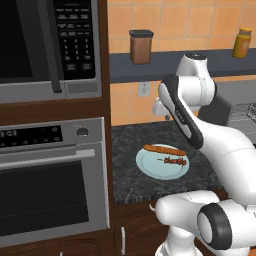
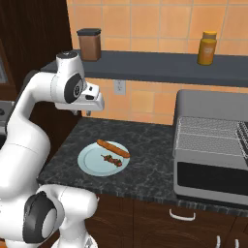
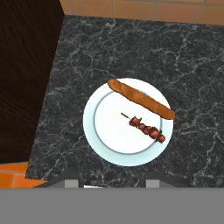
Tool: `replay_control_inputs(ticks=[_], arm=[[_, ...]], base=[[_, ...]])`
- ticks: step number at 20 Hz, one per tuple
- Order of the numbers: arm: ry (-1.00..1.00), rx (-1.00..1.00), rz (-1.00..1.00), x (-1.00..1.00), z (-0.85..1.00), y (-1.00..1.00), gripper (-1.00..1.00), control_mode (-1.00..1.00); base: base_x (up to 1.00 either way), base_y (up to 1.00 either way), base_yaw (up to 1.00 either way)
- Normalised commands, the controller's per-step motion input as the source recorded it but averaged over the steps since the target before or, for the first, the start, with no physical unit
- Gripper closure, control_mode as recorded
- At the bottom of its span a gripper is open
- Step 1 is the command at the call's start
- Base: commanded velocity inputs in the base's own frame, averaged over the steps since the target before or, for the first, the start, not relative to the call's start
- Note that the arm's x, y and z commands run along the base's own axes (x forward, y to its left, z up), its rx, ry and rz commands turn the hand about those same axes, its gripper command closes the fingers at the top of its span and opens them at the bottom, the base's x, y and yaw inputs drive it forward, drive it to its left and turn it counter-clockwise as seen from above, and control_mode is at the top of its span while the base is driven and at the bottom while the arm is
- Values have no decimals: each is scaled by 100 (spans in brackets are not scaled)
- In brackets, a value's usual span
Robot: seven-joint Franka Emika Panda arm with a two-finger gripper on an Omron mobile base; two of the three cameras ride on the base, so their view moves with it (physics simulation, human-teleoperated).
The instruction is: Pick up the kebab skewer and baguette bread, and place them inside the toaster oven. Close the toaster oven door and start by setting the timer.
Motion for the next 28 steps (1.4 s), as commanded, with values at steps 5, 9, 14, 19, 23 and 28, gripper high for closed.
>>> replay_control_inputs(ticks=[5, 9, 14, 19, 23, 28], arm=[[0, 0, 0, 0, 0, 0, -100, 100], [0, 0, 0, 0, 0, 0, -100, 100], [0, 0, 0, 0, 0, 0, -100, 100], [0, 0, 0, 0, 0, 0, -100, 100], [0, 0, 0, 0, 0, 0, -100, 100], [0, 0, 0, 0, 0, 0, -100, 100]], base=[[0, 0, 0], [-1, 0, 0], [0, -50, 0], [0, -52, 0], [3, -57, 0], [1, -62, 0]])
